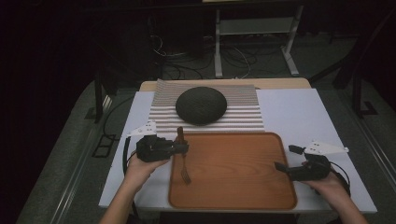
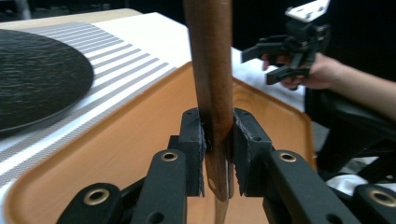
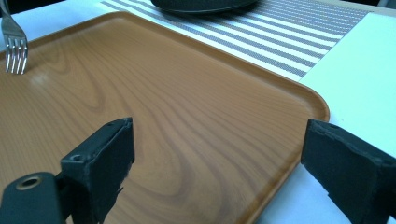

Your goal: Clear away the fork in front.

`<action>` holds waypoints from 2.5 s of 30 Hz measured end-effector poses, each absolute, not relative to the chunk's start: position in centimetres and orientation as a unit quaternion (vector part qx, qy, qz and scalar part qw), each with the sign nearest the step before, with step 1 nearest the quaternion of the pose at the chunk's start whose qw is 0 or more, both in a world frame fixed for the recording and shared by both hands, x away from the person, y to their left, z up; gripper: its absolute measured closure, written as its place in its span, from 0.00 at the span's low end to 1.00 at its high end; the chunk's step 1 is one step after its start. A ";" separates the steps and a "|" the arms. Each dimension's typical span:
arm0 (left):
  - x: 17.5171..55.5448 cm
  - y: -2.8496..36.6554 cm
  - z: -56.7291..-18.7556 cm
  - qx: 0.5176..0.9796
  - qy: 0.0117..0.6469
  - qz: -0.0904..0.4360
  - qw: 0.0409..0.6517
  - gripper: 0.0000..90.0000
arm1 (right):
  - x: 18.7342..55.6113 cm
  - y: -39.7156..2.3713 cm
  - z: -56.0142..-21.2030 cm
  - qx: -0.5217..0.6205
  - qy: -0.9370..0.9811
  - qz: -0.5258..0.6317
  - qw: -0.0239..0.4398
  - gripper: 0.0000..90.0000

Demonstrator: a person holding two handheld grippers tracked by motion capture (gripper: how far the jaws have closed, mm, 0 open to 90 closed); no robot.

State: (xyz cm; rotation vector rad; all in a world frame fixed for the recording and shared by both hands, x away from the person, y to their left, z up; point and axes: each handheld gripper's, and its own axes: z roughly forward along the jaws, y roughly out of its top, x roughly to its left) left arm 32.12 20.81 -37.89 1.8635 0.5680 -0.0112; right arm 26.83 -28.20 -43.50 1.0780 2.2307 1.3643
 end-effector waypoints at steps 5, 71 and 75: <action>33.0 20.2 -38.5 0.804 0.246 0.016 0.541 0.81 | 26.9 -28.1 -43.5 0.378 0.779 0.476 0.155 0.11; 35.6 14.6 -42.9 0.861 0.269 -0.024 0.431 0.99 | 27.1 -28.3 -43.5 0.372 0.781 0.476 0.155 0.13; 35.8 13.8 -43.0 0.865 0.265 -0.021 0.425 0.99 | 27.1 -28.3 -43.4 0.370 0.779 0.481 0.157 0.13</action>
